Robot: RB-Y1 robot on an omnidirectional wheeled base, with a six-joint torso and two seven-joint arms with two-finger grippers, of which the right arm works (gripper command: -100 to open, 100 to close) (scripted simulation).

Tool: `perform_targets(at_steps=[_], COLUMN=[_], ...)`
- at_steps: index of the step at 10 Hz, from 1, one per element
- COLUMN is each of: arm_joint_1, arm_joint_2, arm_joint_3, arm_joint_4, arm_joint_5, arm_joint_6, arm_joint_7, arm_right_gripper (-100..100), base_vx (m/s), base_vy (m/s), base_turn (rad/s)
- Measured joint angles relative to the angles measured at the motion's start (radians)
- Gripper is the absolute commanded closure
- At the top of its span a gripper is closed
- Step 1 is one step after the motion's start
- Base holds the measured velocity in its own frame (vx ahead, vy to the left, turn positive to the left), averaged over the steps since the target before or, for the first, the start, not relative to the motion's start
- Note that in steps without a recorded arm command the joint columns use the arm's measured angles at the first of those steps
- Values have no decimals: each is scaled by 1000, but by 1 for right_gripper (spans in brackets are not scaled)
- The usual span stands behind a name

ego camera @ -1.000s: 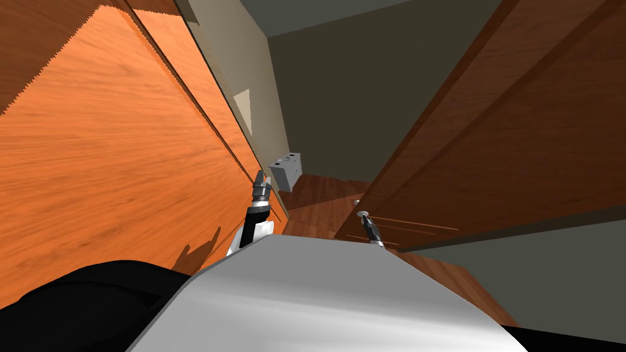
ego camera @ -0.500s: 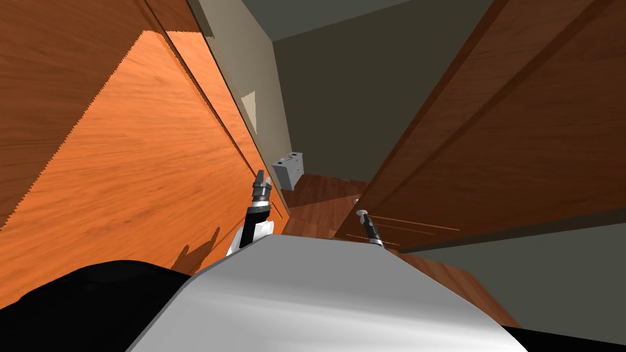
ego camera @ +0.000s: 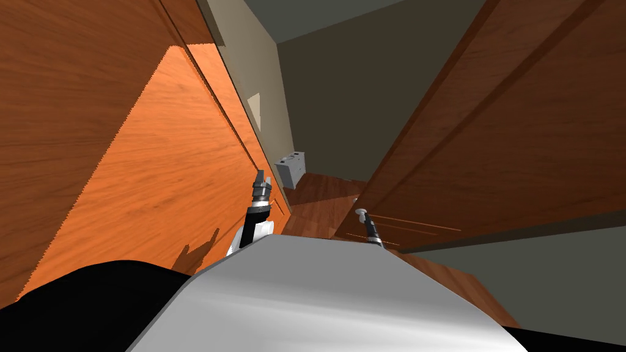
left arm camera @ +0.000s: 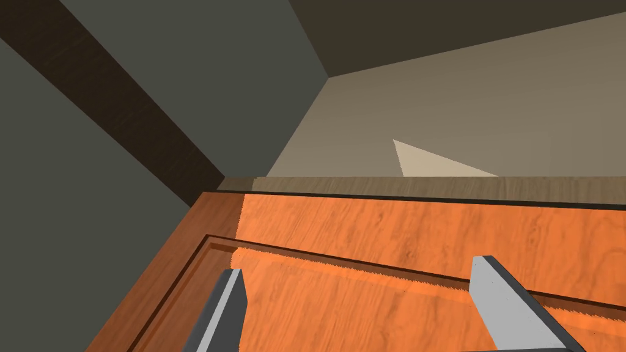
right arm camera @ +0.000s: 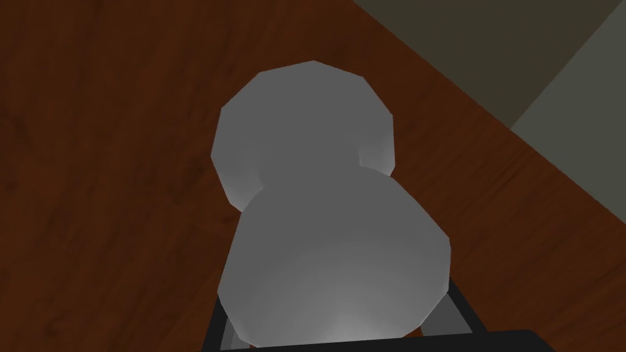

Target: Pull the door open

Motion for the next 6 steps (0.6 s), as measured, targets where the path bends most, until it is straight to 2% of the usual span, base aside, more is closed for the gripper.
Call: perform_targets(at_steps=[3, 6], arm_joint_1=[-19, -24], arm_joint_2=[-5, -10], arm_joint_3=[29, 49], arm_joint_4=[13, 6], arm_joint_5=[-59, -101], arm_joint_6=[-1, 4], arm_joint_7=[-73, -132], arm_right_gripper=[100, 100], base_vx=[-62, -53], base_vy=[-20, -23], base_turn=[55, 51])
